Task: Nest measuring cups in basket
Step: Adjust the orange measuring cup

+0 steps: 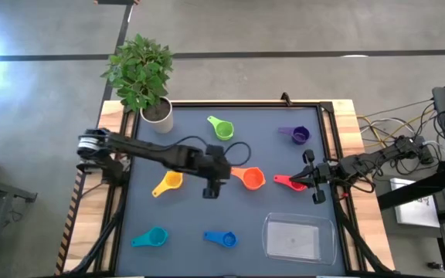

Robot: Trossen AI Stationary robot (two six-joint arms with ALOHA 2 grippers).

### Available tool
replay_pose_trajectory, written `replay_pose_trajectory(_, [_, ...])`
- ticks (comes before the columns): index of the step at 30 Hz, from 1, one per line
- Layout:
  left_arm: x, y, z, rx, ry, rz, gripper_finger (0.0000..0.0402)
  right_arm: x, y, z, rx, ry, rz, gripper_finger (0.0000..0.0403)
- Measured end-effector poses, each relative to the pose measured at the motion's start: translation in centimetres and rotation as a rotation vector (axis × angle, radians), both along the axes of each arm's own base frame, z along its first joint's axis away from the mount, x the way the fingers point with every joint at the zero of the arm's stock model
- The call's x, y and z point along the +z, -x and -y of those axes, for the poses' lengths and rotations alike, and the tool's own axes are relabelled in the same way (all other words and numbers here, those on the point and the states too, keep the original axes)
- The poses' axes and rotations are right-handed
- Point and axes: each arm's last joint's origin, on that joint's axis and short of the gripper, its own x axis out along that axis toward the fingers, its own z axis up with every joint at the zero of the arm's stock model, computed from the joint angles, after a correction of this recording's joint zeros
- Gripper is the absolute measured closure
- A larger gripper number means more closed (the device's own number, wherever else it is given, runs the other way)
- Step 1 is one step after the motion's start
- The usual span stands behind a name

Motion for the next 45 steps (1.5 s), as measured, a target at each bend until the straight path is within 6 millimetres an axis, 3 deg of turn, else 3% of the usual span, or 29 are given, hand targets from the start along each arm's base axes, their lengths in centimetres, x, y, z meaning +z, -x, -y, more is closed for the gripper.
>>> replay_pose_trajectory(10, [-1.8,-4.4,-2.2,-0.107,-0.037,-0.04,0.0157,0.0,0.0,0.0,0.0,0.0,0.0,0.0394])
replay_pose_trajectory(18, [-5.0,-6.8,-4.1,-0.132,-0.041,-0.102,0.0101,0.0,0.0,0.0,0.0,0.0,0.0,0.0394])
replay_pose_trajectory(24, [-6.5,-7.9,-4.6,-0.165,-0.05,-0.134,0.01,0.0,0.0,0.0,0.0,0.0,0.0,0.0394])
replay_pose_trajectory(29, [-6.6,-7.7,-5.5,-0.133,-0.039,-0.162,0.0142,0.0,0.0,0.0,0.0,0.0,0.0,0.0394])
replay_pose_trajectory(41, [-6.8,-7.4,-6.4,-0.096,0.014,-0.185,0.0313,0.0,0.0,0.0,0.0,0.0,0.0,0.0394])
replay_pose_trajectory(45, [-7.0,-6.9,-6.4,-0.08,0.026,-0.233,0.0326,0.0,0.0,0.0,0.0,0.0,0.0,0.0394])
